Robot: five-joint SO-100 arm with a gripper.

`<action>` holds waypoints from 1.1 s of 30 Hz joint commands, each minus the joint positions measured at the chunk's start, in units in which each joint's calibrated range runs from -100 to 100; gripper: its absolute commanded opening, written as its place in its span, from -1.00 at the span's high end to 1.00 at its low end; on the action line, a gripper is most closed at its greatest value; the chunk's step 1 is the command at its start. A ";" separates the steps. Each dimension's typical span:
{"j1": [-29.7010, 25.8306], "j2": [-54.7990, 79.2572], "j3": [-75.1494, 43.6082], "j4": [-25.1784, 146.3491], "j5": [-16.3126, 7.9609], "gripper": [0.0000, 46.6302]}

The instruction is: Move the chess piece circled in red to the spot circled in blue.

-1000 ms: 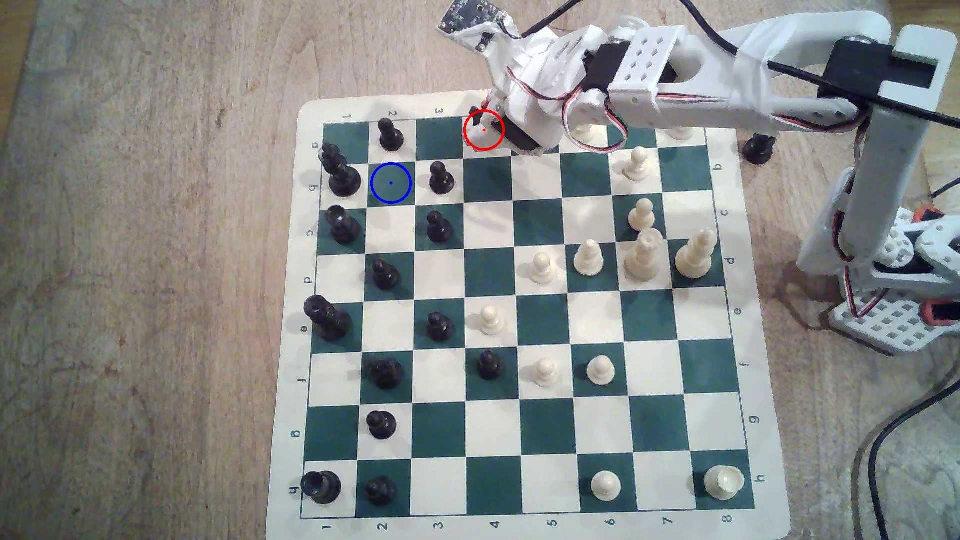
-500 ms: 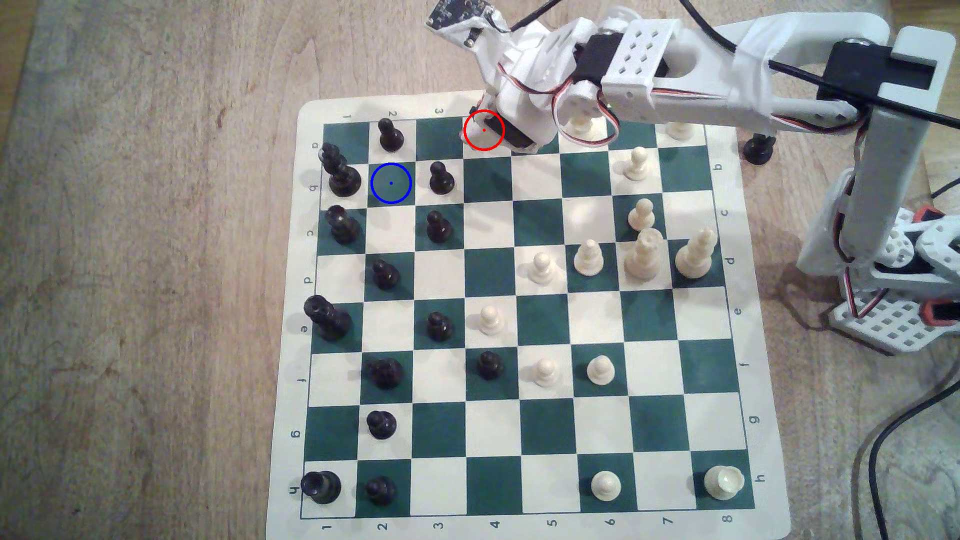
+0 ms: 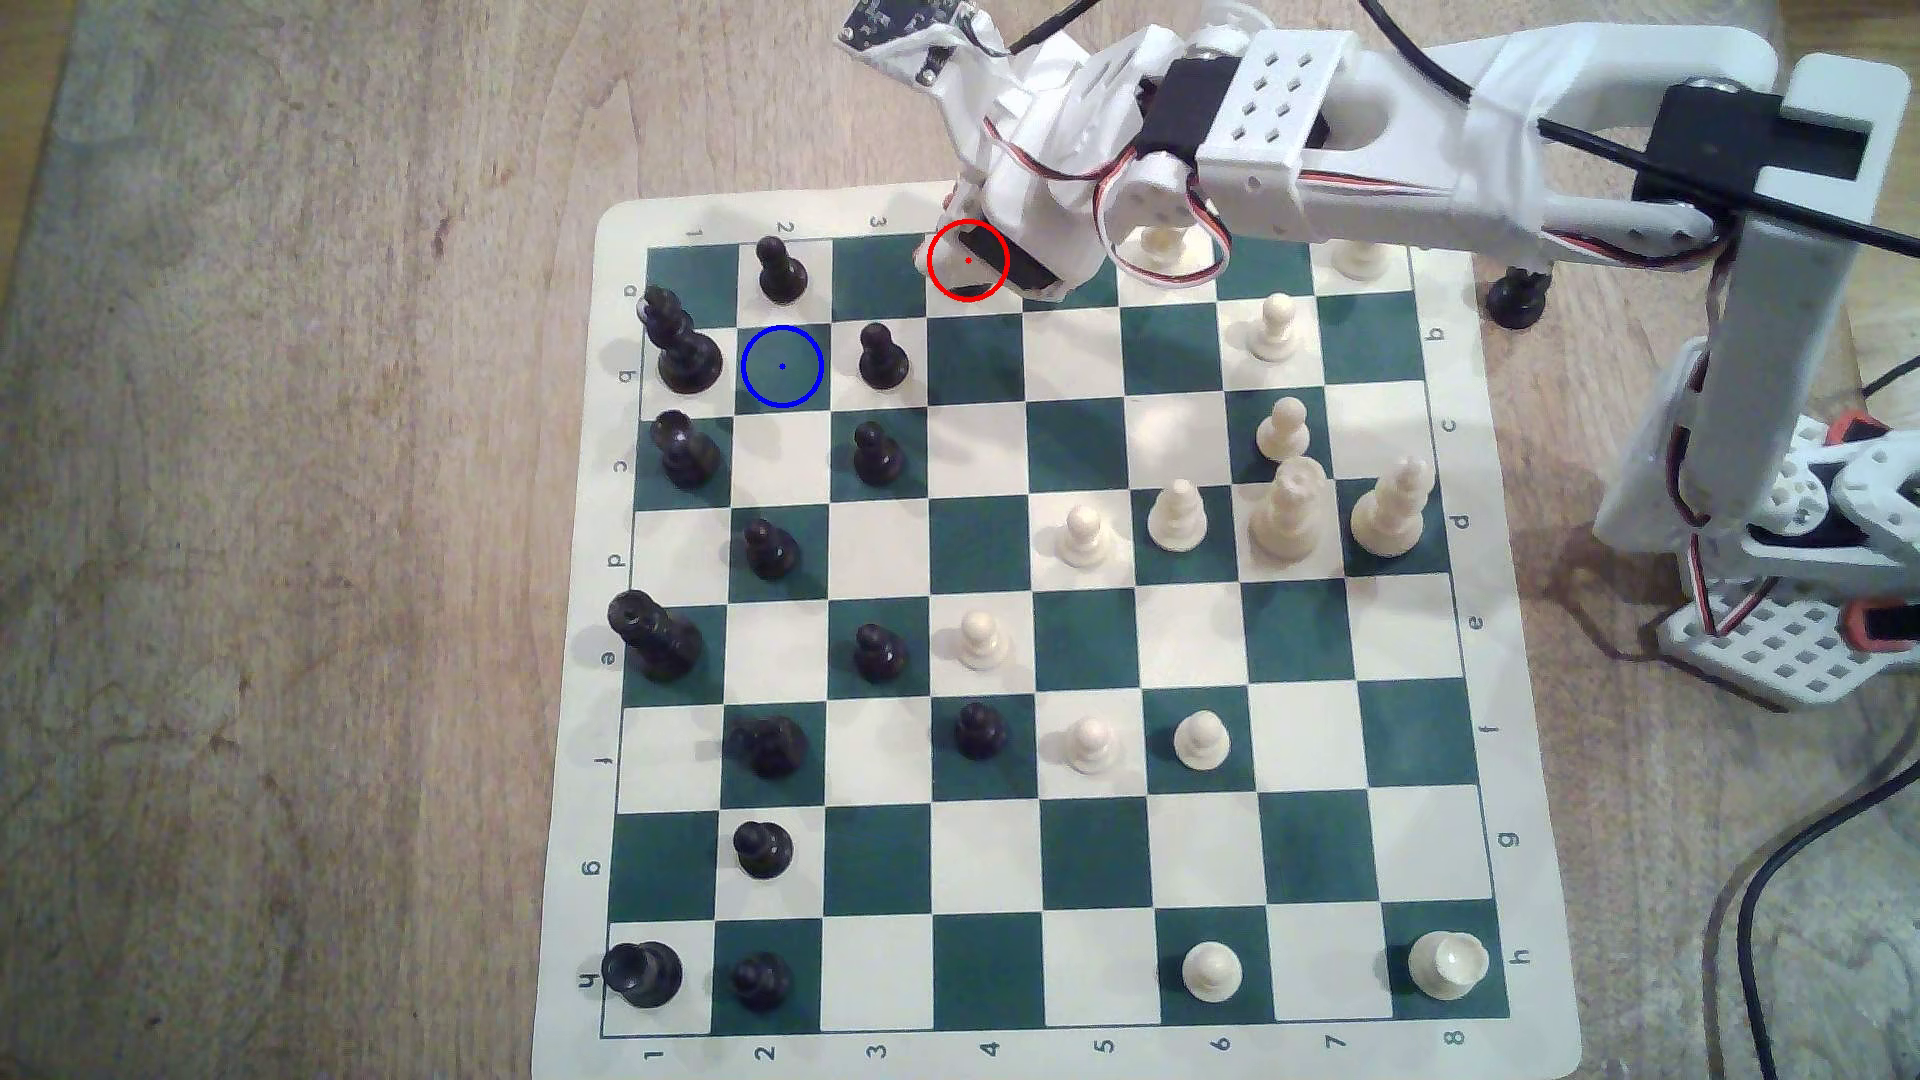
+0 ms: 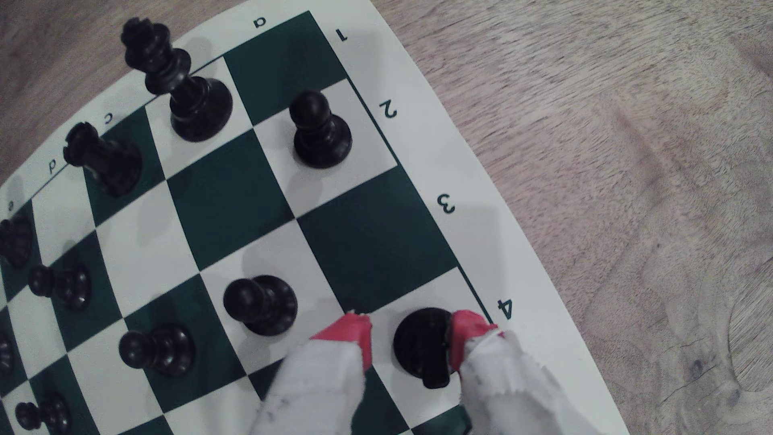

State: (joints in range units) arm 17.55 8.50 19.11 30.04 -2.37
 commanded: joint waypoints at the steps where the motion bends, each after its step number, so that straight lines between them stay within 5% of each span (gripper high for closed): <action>1: -0.07 -0.78 -4.97 0.35 0.20 0.47; 9: -0.07 -0.78 -4.70 0.02 0.24 0.59; 15: -0.30 -0.95 -4.43 0.43 0.39 0.98; 33: -2.10 -11.56 -7.33 6.16 1.22 0.99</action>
State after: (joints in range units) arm 16.89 5.32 17.85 35.54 -1.49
